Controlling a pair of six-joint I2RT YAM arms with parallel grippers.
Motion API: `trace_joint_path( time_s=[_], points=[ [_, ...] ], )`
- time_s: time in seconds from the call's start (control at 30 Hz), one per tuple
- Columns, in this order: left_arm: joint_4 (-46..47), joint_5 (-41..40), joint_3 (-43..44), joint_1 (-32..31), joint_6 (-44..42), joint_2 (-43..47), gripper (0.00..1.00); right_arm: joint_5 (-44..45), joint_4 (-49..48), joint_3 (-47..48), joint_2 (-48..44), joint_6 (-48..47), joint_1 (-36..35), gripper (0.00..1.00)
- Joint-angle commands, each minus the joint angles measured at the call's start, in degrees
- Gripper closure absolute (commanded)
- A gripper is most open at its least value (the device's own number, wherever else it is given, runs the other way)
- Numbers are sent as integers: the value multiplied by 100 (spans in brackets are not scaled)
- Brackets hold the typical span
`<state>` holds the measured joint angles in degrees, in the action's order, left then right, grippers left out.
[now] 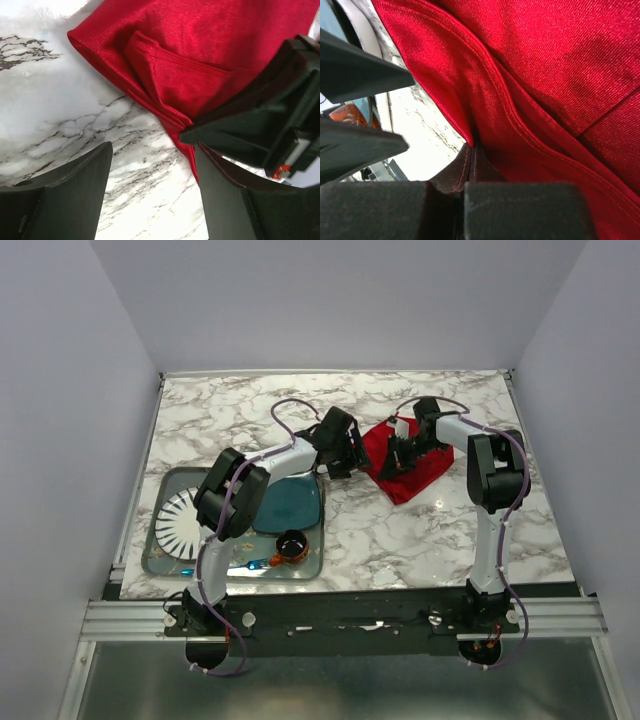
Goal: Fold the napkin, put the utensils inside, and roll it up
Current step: Roll the napkin with the utensil
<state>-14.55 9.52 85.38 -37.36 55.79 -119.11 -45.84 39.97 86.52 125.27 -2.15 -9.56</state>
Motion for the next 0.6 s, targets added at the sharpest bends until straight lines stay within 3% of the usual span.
trace_joint_path(
  time_s=[0.0, 0.17, 0.23, 0.27, 0.3, 0.57],
  points=[
    [-198, -73, 479, -8, 99, -262, 29, 725, 450, 225, 278, -66, 16, 99],
    [381, 190, 242, 1, 20, -218, 42, 823, 477, 286, 313, -40, 25, 100],
    [444, 287, 224, 1, 89, -253, 39, 805, 503, 313, 331, -48, 16, 99],
    [392, 296, 250, 1, 142, -314, 31, 805, 495, 313, 322, -57, 16, 99],
    [339, 296, 346, 1, 177, -349, 29, 857, 495, 313, 314, -57, 16, 100],
    [-461, 68, 962, 19, 784, -841, 34, 902, 442, 278, 261, -48, 25, 99]
  ],
)
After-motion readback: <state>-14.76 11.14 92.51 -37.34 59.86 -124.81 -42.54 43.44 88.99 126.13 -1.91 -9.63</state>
